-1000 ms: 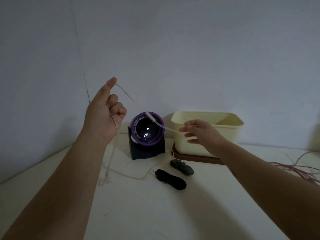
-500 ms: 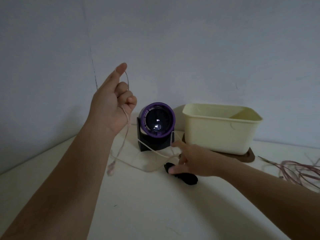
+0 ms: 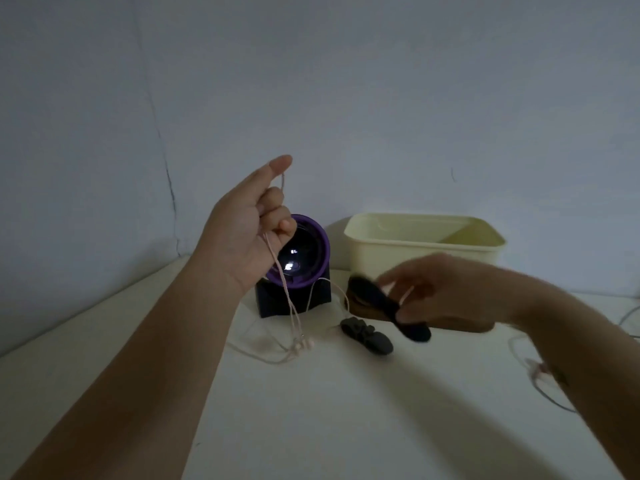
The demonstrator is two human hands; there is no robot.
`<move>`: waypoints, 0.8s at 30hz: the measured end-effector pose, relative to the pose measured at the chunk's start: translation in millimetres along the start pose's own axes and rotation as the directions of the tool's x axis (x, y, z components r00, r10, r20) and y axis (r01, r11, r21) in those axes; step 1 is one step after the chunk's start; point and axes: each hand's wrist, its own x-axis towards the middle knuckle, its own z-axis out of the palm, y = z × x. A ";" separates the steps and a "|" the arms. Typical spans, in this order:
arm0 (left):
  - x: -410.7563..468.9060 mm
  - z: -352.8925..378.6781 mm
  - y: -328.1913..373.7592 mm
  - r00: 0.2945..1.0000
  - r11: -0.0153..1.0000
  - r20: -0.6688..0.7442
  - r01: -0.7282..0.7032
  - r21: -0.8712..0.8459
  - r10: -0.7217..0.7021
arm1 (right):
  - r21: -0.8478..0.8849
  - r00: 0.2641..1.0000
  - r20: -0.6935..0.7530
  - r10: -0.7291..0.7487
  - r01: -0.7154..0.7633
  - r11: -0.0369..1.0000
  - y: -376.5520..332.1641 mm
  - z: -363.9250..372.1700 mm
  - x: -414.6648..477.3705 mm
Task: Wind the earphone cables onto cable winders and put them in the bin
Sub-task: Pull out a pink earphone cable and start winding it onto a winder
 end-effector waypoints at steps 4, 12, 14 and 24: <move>10.0 25.1 -29.0 0.996 0.998 0.070 0.064 -0.020 -0.062 | 0.773 0.963 -0.217 -0.156 0.268 0.574 -3.3 -11.3 -0.1; 28.5 56.3 -56.1 1.000 0.999 -0.008 -0.028 -0.031 0.028 | 0.872 0.935 -0.233 -0.268 0.323 0.368 -3.8 0.2 32.2; 36.1 60.7 -59.5 0.998 0.995 -0.038 -0.054 -0.087 0.051 | 0.887 0.952 -0.166 -0.258 0.259 0.383 4.6 0.9 38.3; 49.5 42.3 -80.8 0.986 0.952 0.040 0.146 0.269 -0.163 | 0.711 0.989 -0.121 -0.084 0.145 0.688 18.2 -2.1 36.9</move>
